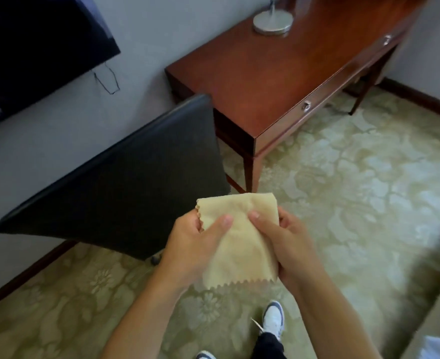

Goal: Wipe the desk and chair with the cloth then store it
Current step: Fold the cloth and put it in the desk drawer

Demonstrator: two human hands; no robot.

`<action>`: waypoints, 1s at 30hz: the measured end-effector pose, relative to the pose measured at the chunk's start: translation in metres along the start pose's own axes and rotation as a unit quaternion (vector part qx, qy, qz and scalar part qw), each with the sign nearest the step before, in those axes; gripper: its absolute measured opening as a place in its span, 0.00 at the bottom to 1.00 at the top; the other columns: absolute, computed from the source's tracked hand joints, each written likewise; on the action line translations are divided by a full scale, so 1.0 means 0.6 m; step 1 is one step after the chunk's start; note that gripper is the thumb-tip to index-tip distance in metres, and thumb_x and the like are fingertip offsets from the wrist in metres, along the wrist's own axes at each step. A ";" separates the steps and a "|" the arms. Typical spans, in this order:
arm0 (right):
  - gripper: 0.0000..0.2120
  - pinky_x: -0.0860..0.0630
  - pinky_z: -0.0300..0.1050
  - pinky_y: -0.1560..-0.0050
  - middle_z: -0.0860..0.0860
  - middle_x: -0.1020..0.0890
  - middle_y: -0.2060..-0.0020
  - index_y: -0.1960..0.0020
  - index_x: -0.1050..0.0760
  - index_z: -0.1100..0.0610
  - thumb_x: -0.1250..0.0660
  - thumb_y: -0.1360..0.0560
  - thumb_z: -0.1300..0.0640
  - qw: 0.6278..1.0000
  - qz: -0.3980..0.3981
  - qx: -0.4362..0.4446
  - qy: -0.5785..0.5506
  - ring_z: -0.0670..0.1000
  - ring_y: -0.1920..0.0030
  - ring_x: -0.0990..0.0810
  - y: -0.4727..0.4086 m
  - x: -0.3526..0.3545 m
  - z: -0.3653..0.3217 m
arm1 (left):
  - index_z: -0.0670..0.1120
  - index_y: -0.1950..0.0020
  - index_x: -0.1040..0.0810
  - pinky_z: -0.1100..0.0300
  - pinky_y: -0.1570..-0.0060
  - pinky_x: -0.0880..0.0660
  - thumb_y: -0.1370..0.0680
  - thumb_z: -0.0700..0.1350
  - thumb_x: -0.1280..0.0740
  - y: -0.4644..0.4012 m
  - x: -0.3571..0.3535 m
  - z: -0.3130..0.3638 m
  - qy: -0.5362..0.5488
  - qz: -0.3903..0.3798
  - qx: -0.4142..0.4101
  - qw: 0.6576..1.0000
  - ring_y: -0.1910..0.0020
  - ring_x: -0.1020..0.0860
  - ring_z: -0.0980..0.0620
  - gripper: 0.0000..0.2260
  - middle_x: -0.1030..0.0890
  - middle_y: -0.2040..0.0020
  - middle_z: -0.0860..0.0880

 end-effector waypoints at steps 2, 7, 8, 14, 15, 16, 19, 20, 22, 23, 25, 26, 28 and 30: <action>0.08 0.19 0.52 0.55 0.56 0.14 0.54 0.45 0.19 0.57 0.30 0.23 0.57 1.000 0.006 0.010 -0.015 0.58 0.53 0.14 0.032 0.046 -0.046 | 0.52 0.45 0.18 0.45 0.50 0.18 0.23 0.52 0.29 0.029 -0.054 0.048 -0.008 0.002 -0.013 1.000 0.54 0.14 0.52 0.09 0.13 0.53 0.51; 0.11 0.19 0.56 0.50 0.57 0.14 0.50 0.41 0.21 0.57 0.31 0.22 0.58 0.998 0.000 0.030 -0.049 0.58 0.50 0.15 0.080 0.214 -0.150 | 0.50 0.46 0.18 0.47 0.50 0.17 0.22 0.48 0.29 0.061 -0.241 0.151 -0.027 0.001 -0.077 0.997 0.55 0.15 0.53 0.06 0.13 0.54 0.52; 0.10 0.19 0.56 0.51 0.57 0.14 0.50 0.41 0.21 0.57 0.32 0.22 0.60 0.998 -0.002 0.033 -0.051 0.58 0.50 0.15 0.086 0.267 -0.179 | 0.50 0.47 0.18 0.48 0.51 0.17 0.22 0.48 0.29 0.067 -0.299 0.174 -0.020 0.001 -0.086 0.996 0.55 0.14 0.52 0.05 0.13 0.55 0.51; 0.10 0.17 0.54 0.52 0.57 0.14 0.52 0.43 0.20 0.57 0.33 0.23 0.65 0.996 0.031 0.083 -0.027 0.58 0.52 0.14 0.132 0.503 -0.330 | 0.48 0.51 0.18 0.58 0.60 0.18 0.21 0.44 0.29 0.090 -0.552 0.283 -0.001 -0.018 -0.126 0.992 0.58 0.14 0.51 0.01 0.13 0.58 0.51; 0.10 0.17 0.55 0.51 0.56 0.14 0.52 0.43 0.20 0.57 0.33 0.23 0.65 0.995 0.038 0.087 -0.031 0.57 0.52 0.14 0.136 0.536 -0.350 | 0.48 0.52 0.19 0.58 0.61 0.18 0.21 0.43 0.29 0.090 -0.587 0.303 -0.003 -0.025 -0.136 0.990 0.59 0.14 0.51 0.01 0.13 0.59 0.52; 0.10 0.18 0.56 0.50 0.56 0.14 0.52 0.43 0.20 0.58 0.33 0.23 0.64 0.994 0.047 0.089 -0.037 0.57 0.51 0.14 0.138 0.565 -0.367 | 0.49 0.53 0.19 0.58 0.60 0.18 0.21 0.43 0.29 0.089 -0.619 0.325 -0.007 -0.030 -0.148 0.989 0.59 0.15 0.52 0.02 0.14 0.59 0.52; 0.10 0.18 0.58 0.49 0.57 0.14 0.50 0.42 0.21 0.59 0.33 0.22 0.64 0.990 0.071 0.096 -0.072 0.58 0.50 0.15 0.126 0.629 -0.408 | 0.50 0.51 0.19 0.55 0.58 0.18 0.21 0.44 0.30 0.070 -0.698 0.375 -0.027 -0.052 -0.181 0.982 0.57 0.15 0.52 0.01 0.14 0.57 0.51; 0.10 0.18 0.59 0.48 0.58 0.14 0.50 0.41 0.21 0.60 0.34 0.22 0.64 0.989 0.076 0.093 -0.082 0.59 0.50 0.15 0.118 0.648 -0.420 | 0.50 0.50 0.18 0.55 0.58 0.18 0.21 0.45 0.30 0.060 -0.721 0.387 -0.031 -0.055 -0.187 0.980 0.57 0.15 0.52 0.02 0.14 0.56 0.51; 0.11 0.19 0.60 0.46 0.57 0.14 0.50 0.41 0.21 0.59 0.34 0.22 0.63 0.988 0.089 0.090 -0.090 0.59 0.49 0.15 0.093 0.683 -0.441 | 0.50 0.49 0.18 0.55 0.58 0.18 0.21 0.46 0.30 0.031 -0.762 0.408 -0.033 -0.056 -0.189 0.980 0.57 0.15 0.52 0.03 0.14 0.56 0.51; 0.11 0.19 0.61 0.45 0.57 0.14 0.49 0.41 0.21 0.59 0.34 0.23 0.63 0.988 0.092 0.087 -0.088 0.59 0.49 0.15 0.079 0.697 -0.452 | 0.50 0.49 0.18 0.55 0.59 0.18 0.21 0.46 0.30 0.015 -0.779 0.416 -0.032 -0.056 -0.190 0.980 0.57 0.15 0.52 0.03 0.14 0.56 0.51; 0.11 0.20 0.62 0.44 0.58 0.14 0.49 0.41 0.20 0.59 0.33 0.23 0.63 0.989 0.094 0.081 -0.078 0.59 0.48 0.15 0.047 0.722 -0.476 | 0.50 0.49 0.18 0.54 0.57 0.17 0.21 0.46 0.29 -0.019 -0.807 0.432 -0.026 -0.054 -0.189 0.980 0.57 0.15 0.52 0.03 0.14 0.57 0.51; 0.10 0.20 0.63 0.43 0.58 0.14 0.49 0.42 0.20 0.59 0.33 0.23 0.63 0.991 0.087 0.078 -0.068 0.60 0.48 0.15 0.015 0.739 -0.496 | 0.50 0.49 0.18 0.52 0.56 0.17 0.21 0.46 0.29 -0.052 -0.824 0.444 -0.017 -0.050 -0.185 0.981 0.57 0.15 0.51 0.03 0.14 0.56 0.51; 0.09 0.20 0.62 0.44 0.58 0.14 0.50 0.43 0.20 0.59 0.34 0.22 0.63 0.992 0.080 0.074 -0.059 0.60 0.49 0.15 -0.034 0.764 -0.527 | 0.49 0.48 0.18 0.48 0.53 0.17 0.22 0.47 0.29 -0.104 -0.847 0.462 -0.016 -0.045 -0.178 0.983 0.56 0.15 0.51 0.04 0.14 0.56 0.50; 0.09 0.20 0.62 0.43 0.58 0.14 0.50 0.43 0.20 0.60 0.34 0.22 0.63 0.994 0.075 0.066 -0.040 0.59 0.49 0.15 -0.098 0.786 -0.556 | 0.49 0.49 0.18 0.48 0.53 0.18 0.22 0.47 0.29 -0.168 -0.871 0.477 -0.012 -0.037 -0.167 0.985 0.56 0.15 0.51 0.04 0.14 0.57 0.51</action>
Point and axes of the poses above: each hand's wrist, its own y-axis away from the middle knuckle, its own x-axis out of the back of the hand, z = x × y, the point moved 2 cm from there along -y, towards the middle knuckle
